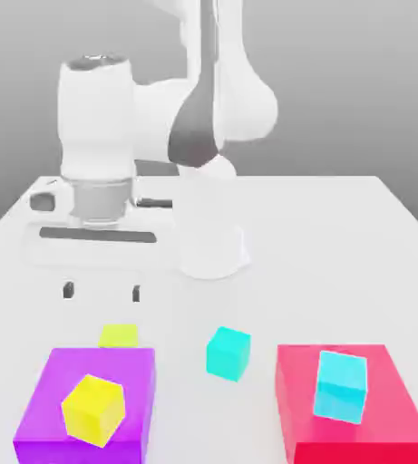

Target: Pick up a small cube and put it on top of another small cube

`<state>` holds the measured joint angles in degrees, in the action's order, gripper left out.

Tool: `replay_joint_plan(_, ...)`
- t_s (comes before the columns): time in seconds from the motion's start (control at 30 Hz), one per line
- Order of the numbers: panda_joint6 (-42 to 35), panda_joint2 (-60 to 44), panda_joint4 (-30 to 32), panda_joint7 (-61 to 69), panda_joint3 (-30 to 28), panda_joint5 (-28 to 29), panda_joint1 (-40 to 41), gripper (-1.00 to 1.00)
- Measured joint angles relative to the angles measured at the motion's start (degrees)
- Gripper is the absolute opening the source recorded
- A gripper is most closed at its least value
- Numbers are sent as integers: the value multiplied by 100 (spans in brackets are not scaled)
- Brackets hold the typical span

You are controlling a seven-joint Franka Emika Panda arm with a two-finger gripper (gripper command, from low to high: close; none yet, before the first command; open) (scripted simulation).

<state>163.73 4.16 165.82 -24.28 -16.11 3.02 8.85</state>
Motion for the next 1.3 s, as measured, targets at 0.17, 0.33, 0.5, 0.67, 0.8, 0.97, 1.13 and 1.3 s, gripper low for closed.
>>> replay_joint_plan(0.17, 919, -1179, -44, 970, 759, -1214, 543, 0)
replay_joint_plan(0.33, 1386, -1741, -141, 1134, 1363, -1421, 1100, -100)
replay_joint_plan(0.5, 1389, -1749, -141, 1120, 1405, -1403, 1148, -100)
replay_joint_plan(0.67, 658, -844, 29, 564, 932, -645, 874, -100)
replay_joint_plan(0.8, 73, -130, 149, 23, 1018, -270, 937, -100)
replay_joint_plan(0.97, -253, 276, 202, -1275, 1387, -511, 721, -100)
replay_joint_plan(1.13, -529, 622, 249, -2658, 1849, -785, 524, -100)
replay_joint_plan(1.3, -790, 948, 302, -4053, 2338, -1047, 356, -100)
